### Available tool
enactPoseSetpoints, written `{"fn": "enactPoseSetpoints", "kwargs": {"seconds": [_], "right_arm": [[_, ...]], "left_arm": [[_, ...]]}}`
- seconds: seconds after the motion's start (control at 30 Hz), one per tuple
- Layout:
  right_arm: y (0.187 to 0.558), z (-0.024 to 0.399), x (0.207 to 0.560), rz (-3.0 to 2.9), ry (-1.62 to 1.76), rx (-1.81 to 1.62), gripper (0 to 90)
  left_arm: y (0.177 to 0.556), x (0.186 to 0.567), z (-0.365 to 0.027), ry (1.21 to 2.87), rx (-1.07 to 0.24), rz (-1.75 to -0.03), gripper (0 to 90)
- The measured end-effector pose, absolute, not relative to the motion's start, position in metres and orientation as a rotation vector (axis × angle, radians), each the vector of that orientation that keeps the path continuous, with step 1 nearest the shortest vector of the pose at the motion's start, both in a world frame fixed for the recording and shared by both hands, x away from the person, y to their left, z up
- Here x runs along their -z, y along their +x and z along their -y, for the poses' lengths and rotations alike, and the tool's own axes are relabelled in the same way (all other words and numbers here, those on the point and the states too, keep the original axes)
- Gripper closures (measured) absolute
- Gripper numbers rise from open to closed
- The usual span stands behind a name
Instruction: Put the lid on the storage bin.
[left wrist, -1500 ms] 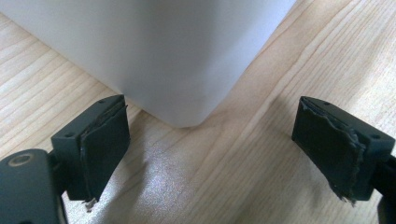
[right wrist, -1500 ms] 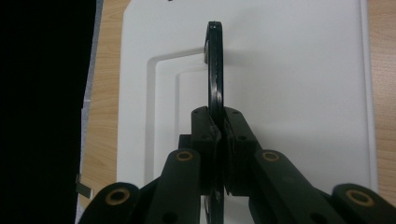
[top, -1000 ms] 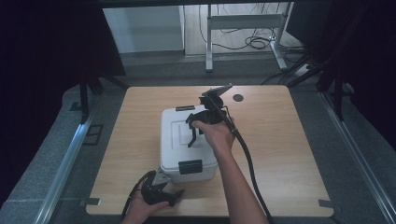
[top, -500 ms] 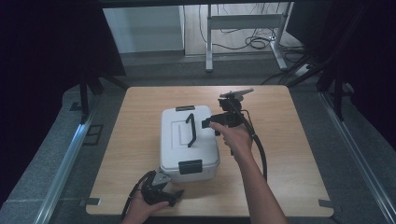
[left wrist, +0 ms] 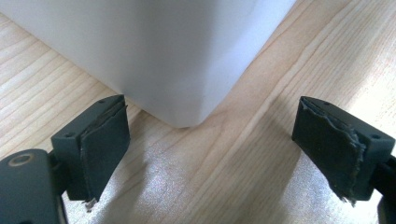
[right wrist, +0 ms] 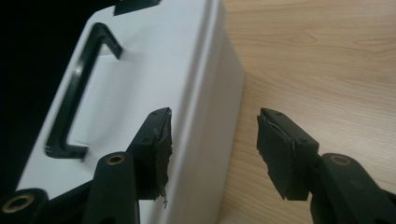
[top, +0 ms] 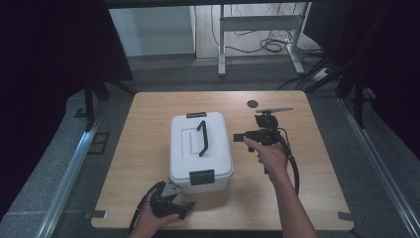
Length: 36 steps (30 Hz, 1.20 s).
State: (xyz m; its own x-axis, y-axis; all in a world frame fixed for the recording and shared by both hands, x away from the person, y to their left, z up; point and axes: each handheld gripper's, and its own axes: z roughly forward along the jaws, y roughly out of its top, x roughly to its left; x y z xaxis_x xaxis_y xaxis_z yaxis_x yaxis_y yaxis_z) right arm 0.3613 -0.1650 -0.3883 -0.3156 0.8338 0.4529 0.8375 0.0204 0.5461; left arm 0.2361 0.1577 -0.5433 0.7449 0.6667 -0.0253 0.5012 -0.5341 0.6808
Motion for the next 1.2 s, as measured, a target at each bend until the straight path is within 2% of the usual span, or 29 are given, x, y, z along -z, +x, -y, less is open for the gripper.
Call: {"fn": "enactPoseSetpoints", "kwargs": {"seconds": [0.3,0.77,1.2], "right_arm": [[0.350,0.201,0.420,2.290,-1.827,1.281,45.9],[0.330,0.230,0.478,2.334,-1.838,1.229,45.8],[0.328,0.232,0.485,2.327,-1.866,1.227,43.8]], "left_arm": [[0.236,0.543,-0.158,2.253,-0.310,-0.873,11.0],[0.236,0.543,-0.158,2.258,-0.310,-0.869,11.1],[0.236,0.543,-0.158,2.258,-0.310,-0.870,11.1]]}}
